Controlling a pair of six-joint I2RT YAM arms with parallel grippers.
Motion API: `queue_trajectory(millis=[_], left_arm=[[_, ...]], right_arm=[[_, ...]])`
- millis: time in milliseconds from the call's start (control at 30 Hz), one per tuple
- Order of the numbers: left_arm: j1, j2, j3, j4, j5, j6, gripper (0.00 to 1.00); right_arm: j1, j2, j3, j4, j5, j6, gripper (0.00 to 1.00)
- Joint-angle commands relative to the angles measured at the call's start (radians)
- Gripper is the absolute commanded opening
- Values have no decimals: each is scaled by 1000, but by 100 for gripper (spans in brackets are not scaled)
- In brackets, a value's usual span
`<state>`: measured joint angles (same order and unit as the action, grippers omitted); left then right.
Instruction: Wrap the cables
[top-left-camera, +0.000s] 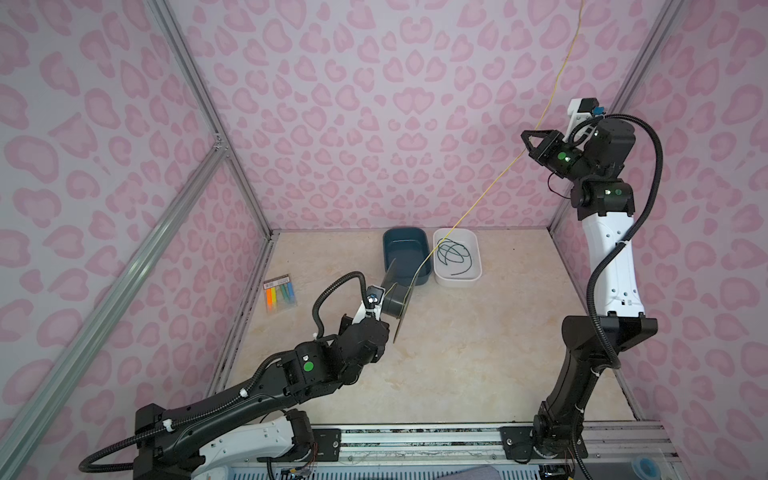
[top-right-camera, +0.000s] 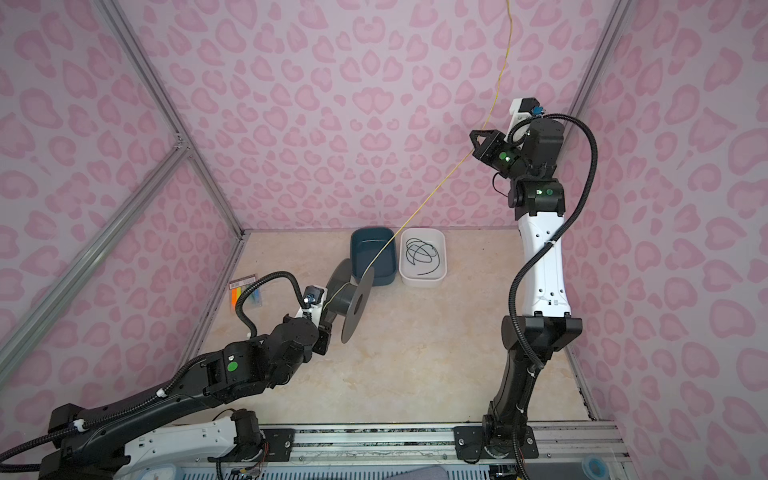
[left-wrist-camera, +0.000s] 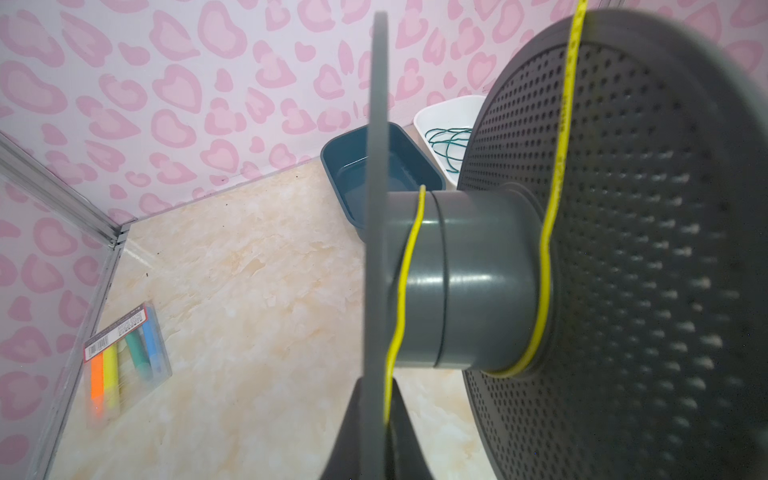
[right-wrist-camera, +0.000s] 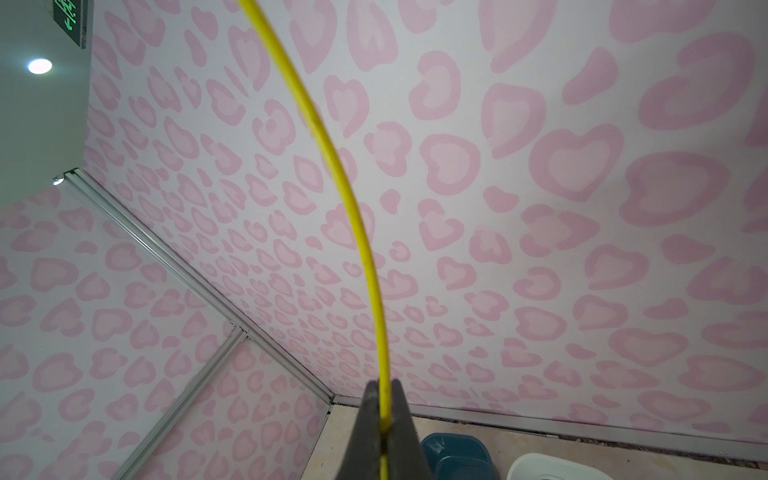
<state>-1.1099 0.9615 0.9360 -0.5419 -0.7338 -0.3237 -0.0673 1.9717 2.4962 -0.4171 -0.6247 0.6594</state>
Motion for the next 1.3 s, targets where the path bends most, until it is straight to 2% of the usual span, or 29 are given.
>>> queue_trajectory(millis=[0,600,833,1267], left_arm=[[4,-3,-4,-303,-28,-5,4],[9,13,-3,-337,-16,-14,4],[9,16,-9,-336,-4,-12,4],[9,47,-5,-316,78,53,4]], right_arm=[[-34,10,4,227,186,3,0],[-132,38,80,242,193,71,0],[-216,44,105,264,184,126,0],[-283,38,113,258,163,135,0]])
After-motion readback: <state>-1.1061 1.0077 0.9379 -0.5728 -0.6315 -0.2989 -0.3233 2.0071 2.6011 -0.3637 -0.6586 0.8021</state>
